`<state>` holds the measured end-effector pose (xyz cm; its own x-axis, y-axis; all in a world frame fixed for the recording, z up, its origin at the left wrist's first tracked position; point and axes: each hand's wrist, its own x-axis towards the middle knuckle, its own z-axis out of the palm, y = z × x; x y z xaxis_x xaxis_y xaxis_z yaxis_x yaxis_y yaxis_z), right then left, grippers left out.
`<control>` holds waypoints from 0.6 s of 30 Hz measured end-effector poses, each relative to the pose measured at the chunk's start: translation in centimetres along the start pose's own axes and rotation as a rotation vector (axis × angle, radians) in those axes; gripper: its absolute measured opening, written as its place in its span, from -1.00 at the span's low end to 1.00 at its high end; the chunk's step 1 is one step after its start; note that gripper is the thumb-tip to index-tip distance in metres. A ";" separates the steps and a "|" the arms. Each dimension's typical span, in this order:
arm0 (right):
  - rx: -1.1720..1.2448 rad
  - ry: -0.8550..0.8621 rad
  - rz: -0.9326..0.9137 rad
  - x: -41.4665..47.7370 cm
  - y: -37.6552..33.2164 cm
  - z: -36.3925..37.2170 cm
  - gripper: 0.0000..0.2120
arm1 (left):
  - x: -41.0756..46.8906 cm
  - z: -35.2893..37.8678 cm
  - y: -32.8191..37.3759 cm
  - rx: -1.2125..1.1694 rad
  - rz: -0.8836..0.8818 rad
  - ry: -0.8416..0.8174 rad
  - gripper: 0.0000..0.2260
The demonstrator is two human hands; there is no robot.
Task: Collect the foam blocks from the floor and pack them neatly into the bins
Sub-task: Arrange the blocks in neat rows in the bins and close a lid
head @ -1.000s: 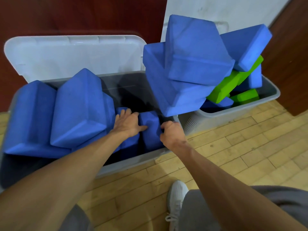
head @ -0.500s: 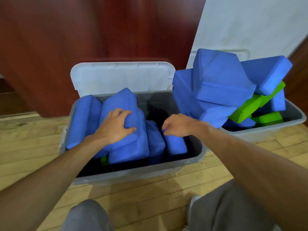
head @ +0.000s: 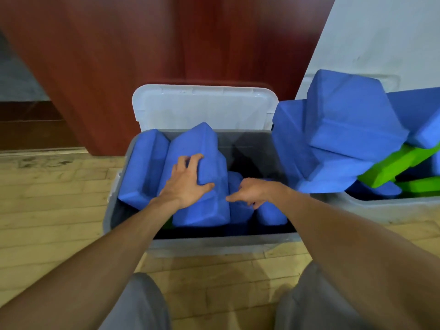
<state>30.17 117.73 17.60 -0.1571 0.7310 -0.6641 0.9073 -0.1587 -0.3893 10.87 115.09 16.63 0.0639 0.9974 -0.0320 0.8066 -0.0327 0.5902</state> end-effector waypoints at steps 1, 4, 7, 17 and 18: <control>0.015 -0.030 0.005 0.2 -0.3 0.3 -0.58 | -0.1 -0.3 0.1 -0.009 0.015 -0.004 -0.36; 0.051 -0.097 -0.012 0.8 -1.4 0.9 -0.27 | -0.3 -2.0 -0.3 -0.010 0.040 0.038 -0.48; 0.019 -0.091 -0.018 1.5 -2.2 1.6 -0.12 | -0.1 -4.6 -1.4 0.014 -0.035 0.179 -0.65; 0.131 0.016 -0.066 2.7 -5.3 4.1 0.04 | -1.2 -6.1 -3.0 0.031 -0.256 0.241 -0.37; 0.149 0.023 -0.061 2.8 -5.4 4.0 0.05 | -1.2 -5.9 -3.2 0.023 -0.255 0.258 -0.38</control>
<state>23.28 117.94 15.29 -0.1996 0.7570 -0.6222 0.8280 -0.2093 -0.5203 4.80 114.32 19.55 -0.2891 0.9568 0.0311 0.7908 0.2204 0.5710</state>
